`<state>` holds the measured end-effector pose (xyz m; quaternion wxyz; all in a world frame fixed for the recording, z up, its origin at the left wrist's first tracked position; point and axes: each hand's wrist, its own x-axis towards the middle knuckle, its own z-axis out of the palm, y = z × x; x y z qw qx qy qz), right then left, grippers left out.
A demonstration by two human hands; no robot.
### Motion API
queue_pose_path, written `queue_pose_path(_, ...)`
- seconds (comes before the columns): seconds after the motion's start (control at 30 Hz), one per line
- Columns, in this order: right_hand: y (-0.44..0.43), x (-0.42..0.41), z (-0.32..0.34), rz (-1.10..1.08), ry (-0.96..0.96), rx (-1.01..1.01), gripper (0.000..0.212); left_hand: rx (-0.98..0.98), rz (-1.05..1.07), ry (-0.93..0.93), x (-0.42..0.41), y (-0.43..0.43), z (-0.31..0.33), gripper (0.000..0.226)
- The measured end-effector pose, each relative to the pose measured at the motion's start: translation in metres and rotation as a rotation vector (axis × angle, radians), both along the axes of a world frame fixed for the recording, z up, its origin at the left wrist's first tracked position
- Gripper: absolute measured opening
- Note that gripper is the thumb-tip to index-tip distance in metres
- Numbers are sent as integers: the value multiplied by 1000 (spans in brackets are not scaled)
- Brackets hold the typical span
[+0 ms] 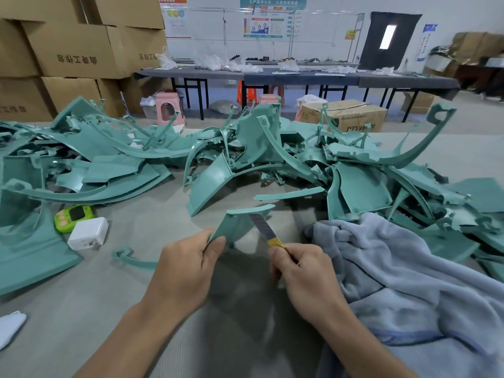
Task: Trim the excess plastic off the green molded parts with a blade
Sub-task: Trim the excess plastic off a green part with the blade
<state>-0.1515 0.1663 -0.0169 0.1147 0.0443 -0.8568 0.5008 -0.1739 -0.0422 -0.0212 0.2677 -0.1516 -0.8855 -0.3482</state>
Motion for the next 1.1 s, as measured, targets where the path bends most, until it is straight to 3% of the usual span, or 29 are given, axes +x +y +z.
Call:
queue_pose_path(0.17,-5,5,1,177,120,-40,38,5,25,-26,1,0,-1,30)
queue_pose_path(0.27,-10,4,0,177,136,-48,38,-23,14,-8,1,1,-3,31)
queue_pose_path(0.43,1,-13,0,-168,-99,0,44,-17,-13,37,2,0,-6,29)
queue_pose_path(0.5,7,-16,2,-268,-108,2,44,-15,-13,27,2,0,-6,31)
queue_pose_path(0.6,-1,-6,5,14,10,-119,44,-25,-23,19,2,0,-5,30)
queue_pose_path(0.67,-7,-1,2,94,-7,-86,47,-37,-26,20,3,0,-3,29)
queue_pose_path(0.77,6,-16,2,-211,-124,85,49,-20,-37,25,5,-3,-3,36)
queue_pose_path(0.83,17,-20,5,-343,-143,89,49,22,-49,40,6,-5,-1,45)
queue_pose_path(0.93,14,-8,10,-107,54,-103,42,0,-40,56,6,-8,2,49)
queue_pose_path(1.0,5,3,11,102,79,-109,41,-14,-53,49,7,-7,4,44)
queue_pose_path(1.03,2,4,10,131,46,-53,43,-20,-65,52,8,-7,5,41)
queue_pose_path(1.1,4,-3,8,-16,-25,34,47,-35,-85,77,10,-8,7,35)
